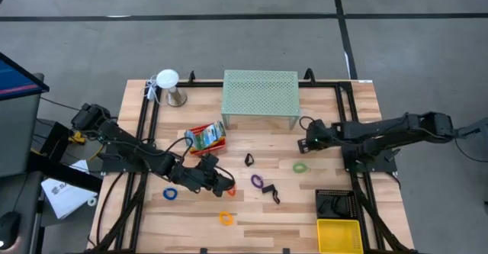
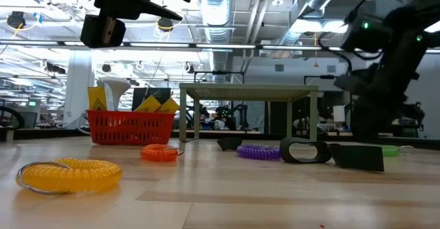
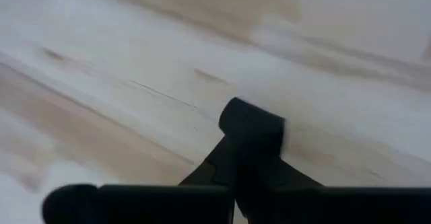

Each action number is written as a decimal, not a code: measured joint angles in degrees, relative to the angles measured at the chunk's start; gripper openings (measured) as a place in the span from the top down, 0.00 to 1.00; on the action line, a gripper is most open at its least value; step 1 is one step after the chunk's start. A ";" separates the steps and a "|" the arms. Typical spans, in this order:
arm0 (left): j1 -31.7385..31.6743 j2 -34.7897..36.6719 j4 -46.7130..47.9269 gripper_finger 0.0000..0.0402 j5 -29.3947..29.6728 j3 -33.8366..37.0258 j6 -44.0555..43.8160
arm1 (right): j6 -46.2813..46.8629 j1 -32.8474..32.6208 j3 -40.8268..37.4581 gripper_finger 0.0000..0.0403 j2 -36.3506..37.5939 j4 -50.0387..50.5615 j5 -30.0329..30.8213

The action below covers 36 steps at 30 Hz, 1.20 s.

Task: Pick & Place Office Desk Supplies
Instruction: Put the black rubber band into the black bin

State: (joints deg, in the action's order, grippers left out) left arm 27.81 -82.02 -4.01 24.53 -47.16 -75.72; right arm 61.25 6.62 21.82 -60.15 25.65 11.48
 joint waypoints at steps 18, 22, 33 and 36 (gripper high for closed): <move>0.11 0.00 0.12 0.78 -0.59 0.00 3.76 | 20.41 -35.28 24.21 1.00 8.17 14.62 18.11; 0.13 0.00 0.13 0.78 -0.60 0.00 4.72 | 22.69 -40.12 28.69 1.00 4.96 14.60 21.38; 0.43 0.00 0.13 0.78 -0.67 0.00 5.45 | 26.91 -47.04 39.63 1.00 -8.80 14.65 19.69; 0.74 0.00 0.13 0.78 -1.06 0.00 5.92 | 30.86 -49.56 40.70 1.00 -12.23 14.84 18.62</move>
State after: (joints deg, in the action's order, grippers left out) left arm 28.55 -82.02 -3.88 23.47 -47.16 -69.80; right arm 92.11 -42.94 62.52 -72.38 40.49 30.10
